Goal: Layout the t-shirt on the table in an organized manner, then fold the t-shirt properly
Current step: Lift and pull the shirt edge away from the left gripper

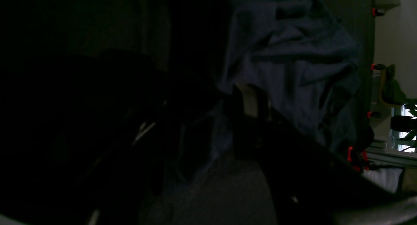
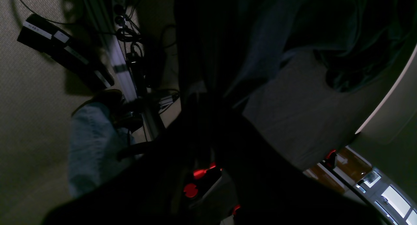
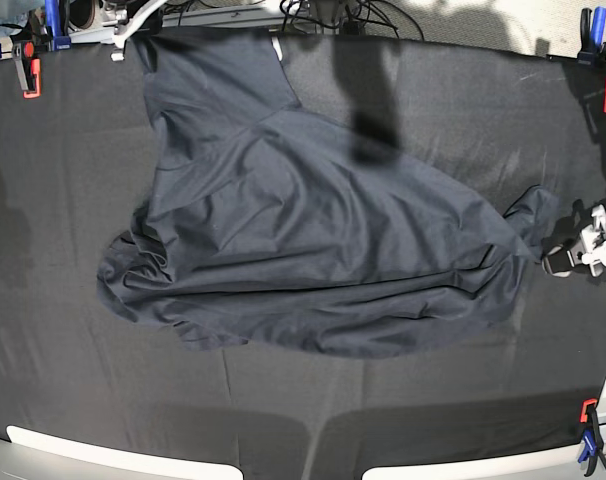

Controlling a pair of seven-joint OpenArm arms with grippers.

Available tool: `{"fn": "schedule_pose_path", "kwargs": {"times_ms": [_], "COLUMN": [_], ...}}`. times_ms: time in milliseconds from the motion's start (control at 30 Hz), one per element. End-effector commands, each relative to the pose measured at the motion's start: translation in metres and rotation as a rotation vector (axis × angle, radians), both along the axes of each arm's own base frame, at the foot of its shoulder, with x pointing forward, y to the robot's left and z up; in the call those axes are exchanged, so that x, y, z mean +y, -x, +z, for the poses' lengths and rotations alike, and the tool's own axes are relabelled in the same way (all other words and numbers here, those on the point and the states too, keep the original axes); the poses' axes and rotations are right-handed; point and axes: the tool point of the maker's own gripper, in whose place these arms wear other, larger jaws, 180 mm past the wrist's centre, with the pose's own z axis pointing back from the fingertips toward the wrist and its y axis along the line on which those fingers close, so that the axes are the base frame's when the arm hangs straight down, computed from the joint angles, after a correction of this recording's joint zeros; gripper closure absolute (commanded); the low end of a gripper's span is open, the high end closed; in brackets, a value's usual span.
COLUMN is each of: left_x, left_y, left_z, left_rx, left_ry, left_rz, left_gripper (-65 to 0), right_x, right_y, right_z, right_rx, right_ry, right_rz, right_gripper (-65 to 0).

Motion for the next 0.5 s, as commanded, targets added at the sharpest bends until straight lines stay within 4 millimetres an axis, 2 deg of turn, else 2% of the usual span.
{"fn": "schedule_pose_path", "kwargs": {"times_ms": [0, 200, 367, 467], "left_x": [0.009, 0.004, -0.015, -0.019], "left_y": [-0.014, -0.017, -0.015, -0.016], "left_z": [0.023, 0.021, 0.000, -0.001], "left_rx": [-0.075, -0.085, -0.043, -0.043], "left_ry": [-0.005, 0.007, -0.025, -0.019], "left_rz": [0.017, 0.022, -0.010, -0.013], "left_gripper": [-23.2, -23.2, -23.2, -23.2], "right_x": [-0.002, -0.002, -0.001, -0.002], "right_y": [-0.005, -0.006, -0.009, -0.009], "right_z": [0.007, 0.007, 0.009, 0.009], "right_rx": [-0.030, -0.036, -0.059, -0.059], "right_ry": [0.004, 0.000, -0.017, -0.016], "right_rz": [-0.002, -0.010, -0.040, -0.041], "right_gripper": [0.0, 0.0, 0.0, 0.0]}}
